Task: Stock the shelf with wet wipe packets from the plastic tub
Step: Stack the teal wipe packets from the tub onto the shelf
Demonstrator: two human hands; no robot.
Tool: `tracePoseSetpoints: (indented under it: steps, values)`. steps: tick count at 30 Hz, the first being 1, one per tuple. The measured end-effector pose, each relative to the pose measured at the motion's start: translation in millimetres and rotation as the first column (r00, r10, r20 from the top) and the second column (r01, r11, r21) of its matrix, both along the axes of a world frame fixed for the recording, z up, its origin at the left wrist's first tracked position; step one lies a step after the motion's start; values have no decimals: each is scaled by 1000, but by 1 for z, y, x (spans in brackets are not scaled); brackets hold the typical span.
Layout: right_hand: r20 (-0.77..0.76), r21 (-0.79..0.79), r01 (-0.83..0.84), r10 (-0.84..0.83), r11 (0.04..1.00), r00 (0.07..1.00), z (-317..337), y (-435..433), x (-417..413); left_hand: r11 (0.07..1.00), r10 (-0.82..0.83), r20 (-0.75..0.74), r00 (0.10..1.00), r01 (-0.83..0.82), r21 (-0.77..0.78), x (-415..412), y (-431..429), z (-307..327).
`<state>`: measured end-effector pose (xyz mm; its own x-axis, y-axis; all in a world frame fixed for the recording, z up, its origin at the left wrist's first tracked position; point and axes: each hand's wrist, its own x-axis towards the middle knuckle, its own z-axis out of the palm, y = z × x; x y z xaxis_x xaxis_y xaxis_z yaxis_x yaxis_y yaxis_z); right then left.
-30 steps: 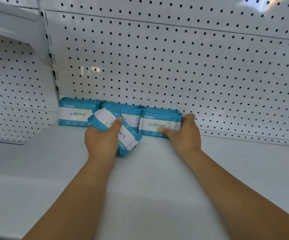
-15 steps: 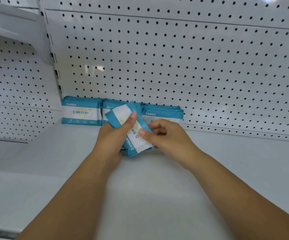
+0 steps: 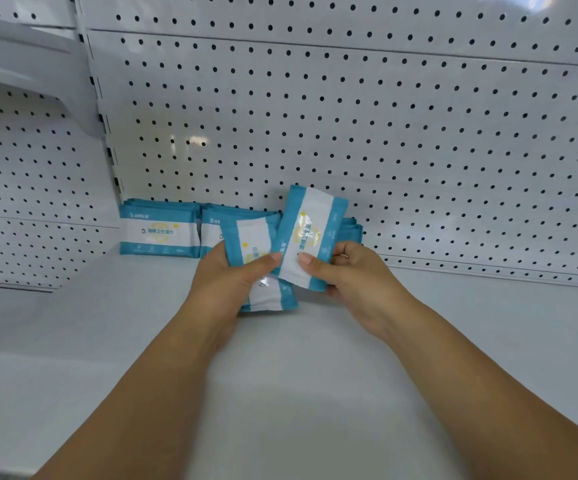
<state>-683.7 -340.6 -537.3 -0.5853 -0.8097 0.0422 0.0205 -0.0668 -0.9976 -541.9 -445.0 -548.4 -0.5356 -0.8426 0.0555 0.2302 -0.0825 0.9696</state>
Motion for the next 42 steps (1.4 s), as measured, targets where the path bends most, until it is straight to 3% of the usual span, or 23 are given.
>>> tracePoseSetpoints:
  steps: [7,11,15,17,21,23,26,30,34,37,42]
  values:
    - [152,-122,110,-91,986,984,15,6,-19,984,176,-88,980,-174,24,2,-7,0]
    - [-26,49,-77,78,996,997,8,13,-21,968,249,-110,962,-243,65,4,-12,-3]
    - [-106,142,-244,260,959,960,4,11,-6,921,388,-124,913,-380,83,4,-14,-9]
    - [-134,129,-224,241,966,961,1,8,0,893,449,-139,883,-438,100,4,-13,-9]
    - [-181,52,-106,113,993,977,-1,1,4,783,611,-181,770,-555,282,18,-25,-6]
    - [-242,29,-46,52,999,969,-1,-6,5,731,679,-173,714,-633,257,33,-39,-3]
    - [-408,29,41,-26,999,912,-9,-23,10,711,700,-180,691,-696,98,58,-56,7]
    - [-596,52,178,-113,983,795,-23,-49,17,741,660,-195,726,-671,9,80,-74,-2]
    - [-651,-41,173,-158,984,743,-15,-73,24,759,649,-191,737,-644,95,89,-83,-10]
    - [-753,-84,260,-232,962,616,-17,-87,30,774,633,-191,750,-622,119,90,-85,-10]
    - [-762,-223,310,-364,924,536,-35,-96,32,784,620,-177,764,-602,148,90,-90,-12]
